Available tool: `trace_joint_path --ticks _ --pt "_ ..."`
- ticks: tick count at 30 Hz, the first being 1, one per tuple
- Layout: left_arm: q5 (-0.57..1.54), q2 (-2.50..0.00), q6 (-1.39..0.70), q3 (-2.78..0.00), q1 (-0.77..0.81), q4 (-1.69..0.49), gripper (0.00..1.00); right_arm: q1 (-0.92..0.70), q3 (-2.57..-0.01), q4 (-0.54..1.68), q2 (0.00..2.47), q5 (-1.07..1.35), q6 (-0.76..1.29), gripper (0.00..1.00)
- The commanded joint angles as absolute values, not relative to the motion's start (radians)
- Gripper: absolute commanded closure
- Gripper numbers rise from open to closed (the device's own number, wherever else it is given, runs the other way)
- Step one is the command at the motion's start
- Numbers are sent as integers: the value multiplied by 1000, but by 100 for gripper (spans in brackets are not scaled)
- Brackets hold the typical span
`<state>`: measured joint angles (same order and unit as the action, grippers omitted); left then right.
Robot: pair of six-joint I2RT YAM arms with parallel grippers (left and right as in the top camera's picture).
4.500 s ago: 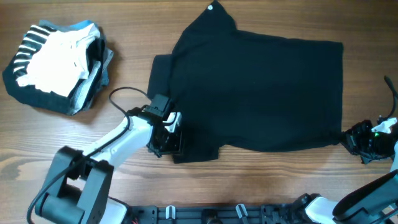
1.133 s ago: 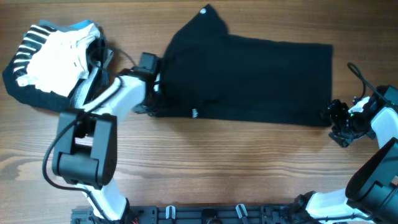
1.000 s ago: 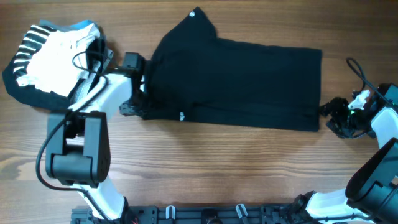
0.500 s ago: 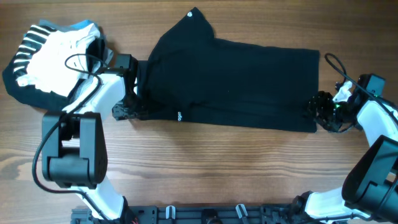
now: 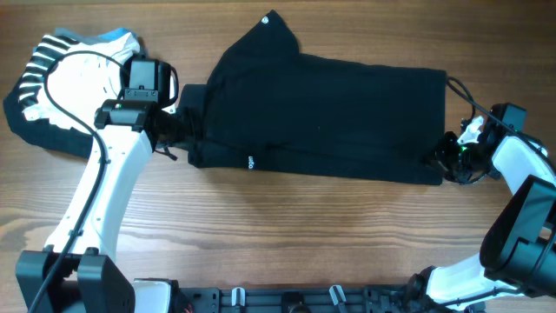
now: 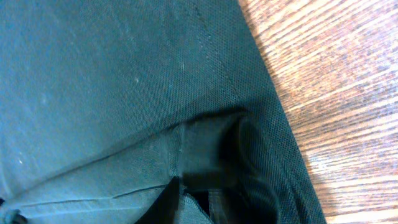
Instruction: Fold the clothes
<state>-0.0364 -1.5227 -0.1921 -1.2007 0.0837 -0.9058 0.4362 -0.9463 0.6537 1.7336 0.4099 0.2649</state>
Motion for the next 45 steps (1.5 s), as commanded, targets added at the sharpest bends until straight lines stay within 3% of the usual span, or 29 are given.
trace_joint_path --ticks 1,10,20,26,27,28,29,35,39,42,45 --pt "-35 -1507 -187 -1216 87 -906 12 431 -954 657 1743 402 265 96" --pt "-35 -1507 -187 -1216 87 -899 11 431 -959 562 1743 623 334 96" --pt "-35 -1507 -187 -1216 87 -899 11 431 -958 401 1743 522 500 96" --pt "-34 -1507 -187 -1216 87 -899 11 431 -958 367 1743 474 500 94" --pt "-34 -1507 -187 -1216 87 -899 11 431 -958 367 1743 463 500 93" --pt "-34 -1507 -187 -1216 87 -899 11 431 -958 367 1743 455 499 73" --pt "-34 -1507 -187 -1216 87 -899 11 431 -958 369 1743 447 498 42" --pt "4 -1507 -169 -1216 87 -903 9 433 -958 410 1743 444 486 37" --pt "355 -1508 42 -1216 102 -925 24 433 -958 469 1715 514 359 39" --pt "385 -1523 129 -1209 159 -952 30 433 -958 539 1644 517 291 39" --pt "384 -1559 179 -1188 224 -935 28 433 -958 598 1569 517 262 38"
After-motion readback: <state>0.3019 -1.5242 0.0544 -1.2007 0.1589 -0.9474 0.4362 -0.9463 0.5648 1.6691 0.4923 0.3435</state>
